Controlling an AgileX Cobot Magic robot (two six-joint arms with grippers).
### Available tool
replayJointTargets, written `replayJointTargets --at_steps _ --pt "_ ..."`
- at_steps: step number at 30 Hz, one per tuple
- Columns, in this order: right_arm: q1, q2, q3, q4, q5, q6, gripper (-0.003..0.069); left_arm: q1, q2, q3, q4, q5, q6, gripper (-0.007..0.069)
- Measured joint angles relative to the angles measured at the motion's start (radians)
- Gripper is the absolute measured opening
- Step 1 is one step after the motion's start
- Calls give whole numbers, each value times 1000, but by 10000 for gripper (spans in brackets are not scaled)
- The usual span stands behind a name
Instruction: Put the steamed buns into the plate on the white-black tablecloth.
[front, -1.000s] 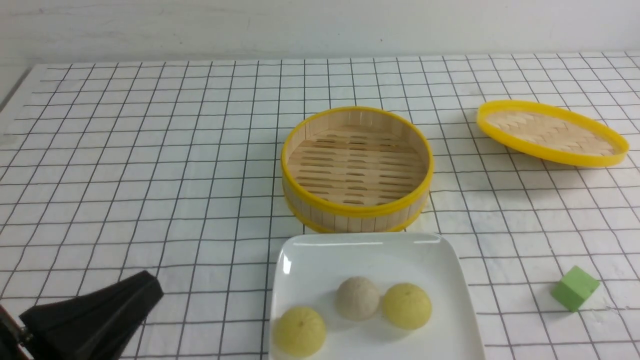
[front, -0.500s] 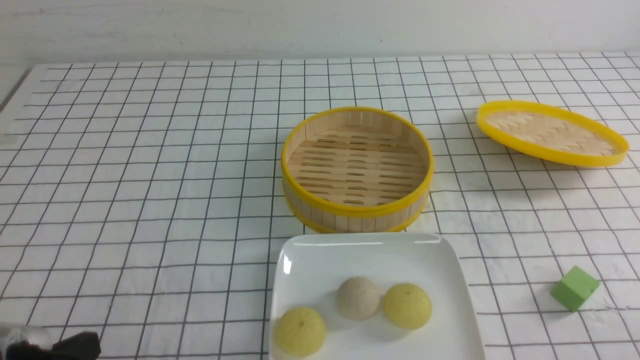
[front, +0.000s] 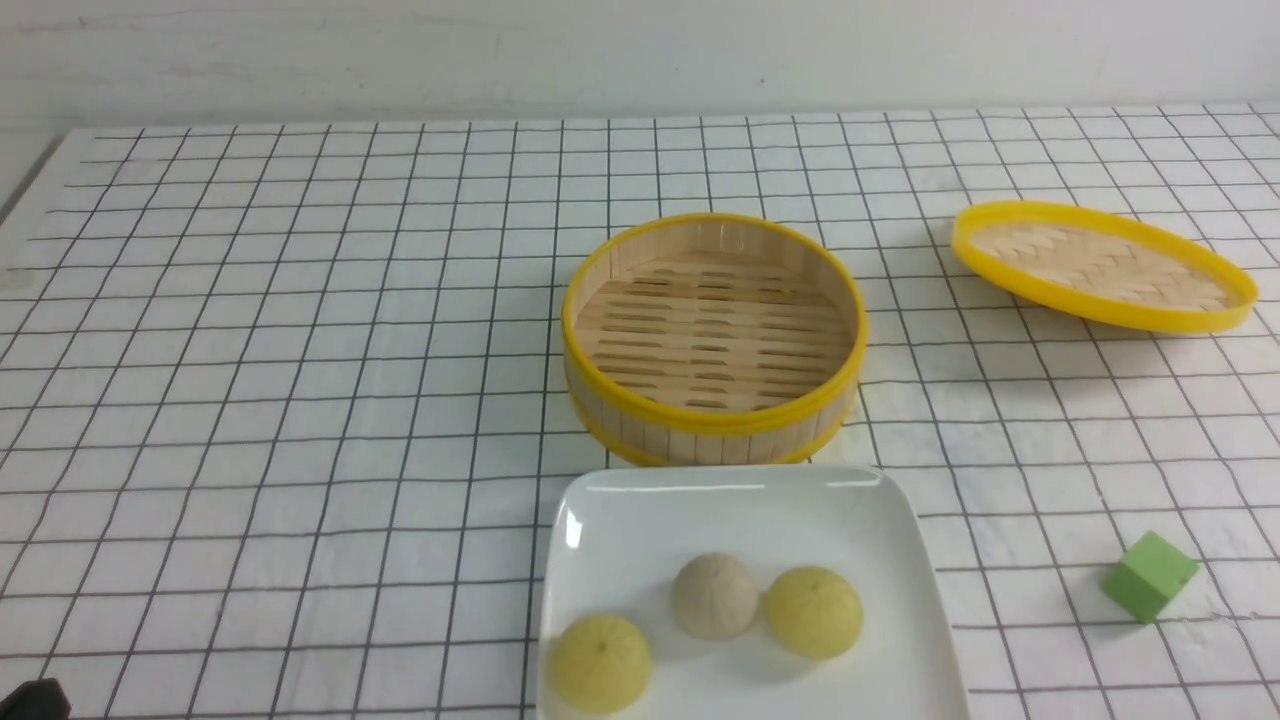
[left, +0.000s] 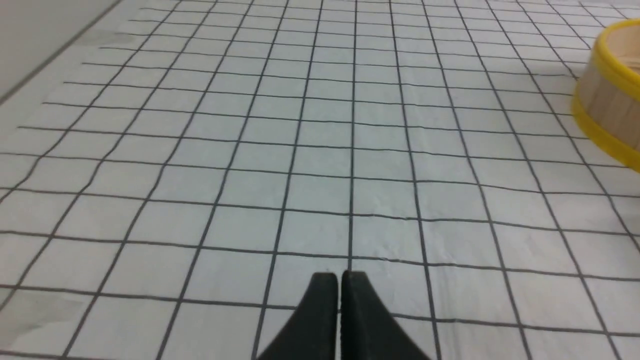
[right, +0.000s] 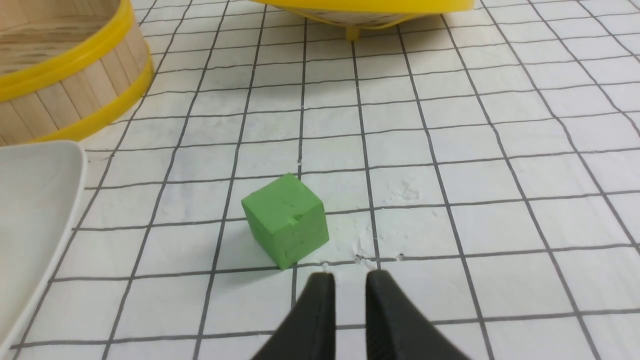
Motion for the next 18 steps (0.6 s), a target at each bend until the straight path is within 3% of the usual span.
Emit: replayJointTargets --at_steps 9,18 --pt "0 0 0 -1 -1 0 124 3 -8 0 9 49 -17 52" --pt "0 0 0 -1 -1 0 134 -77 -8 0 12 52 -17 56"
